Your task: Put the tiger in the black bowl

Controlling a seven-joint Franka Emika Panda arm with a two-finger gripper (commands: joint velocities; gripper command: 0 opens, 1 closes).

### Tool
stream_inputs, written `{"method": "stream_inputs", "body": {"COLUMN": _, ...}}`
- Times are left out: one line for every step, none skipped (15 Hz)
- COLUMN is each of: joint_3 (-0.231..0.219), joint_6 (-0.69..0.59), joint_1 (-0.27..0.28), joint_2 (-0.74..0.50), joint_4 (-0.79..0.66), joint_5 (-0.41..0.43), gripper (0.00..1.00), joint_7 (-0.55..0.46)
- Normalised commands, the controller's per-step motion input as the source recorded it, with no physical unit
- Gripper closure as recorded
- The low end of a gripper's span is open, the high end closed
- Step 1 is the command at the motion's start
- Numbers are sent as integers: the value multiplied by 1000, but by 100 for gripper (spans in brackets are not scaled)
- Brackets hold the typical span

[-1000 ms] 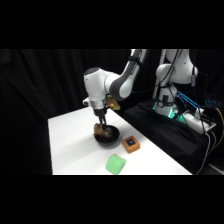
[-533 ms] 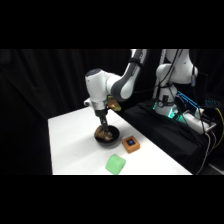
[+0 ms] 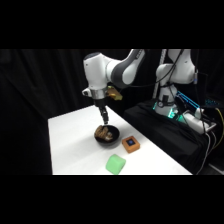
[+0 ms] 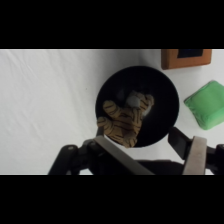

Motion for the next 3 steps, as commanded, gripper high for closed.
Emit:
{"method": "stream_inputs", "body": {"joint_3": 54, "joint_6": -348, "joint_1": -62, "joint_2": -343, "joint_4": 22, "joint_5": -30, "gripper": 0, "joint_7": -138}}
{"method": "stream_inputs", "body": {"joint_3": 58, "joint_6": -285, "joint_1": -67, "joint_2": -290, "joint_4": 47, "joint_5": -20, "gripper": 0, "joint_7": -128}}
{"method": "stream_inputs", "body": {"joint_3": 73, "joint_6": -222, "joint_1": -81, "joint_2": -244, "joint_4": 62, "joint_5": 44, "gripper": 0, "joint_7": -211}}
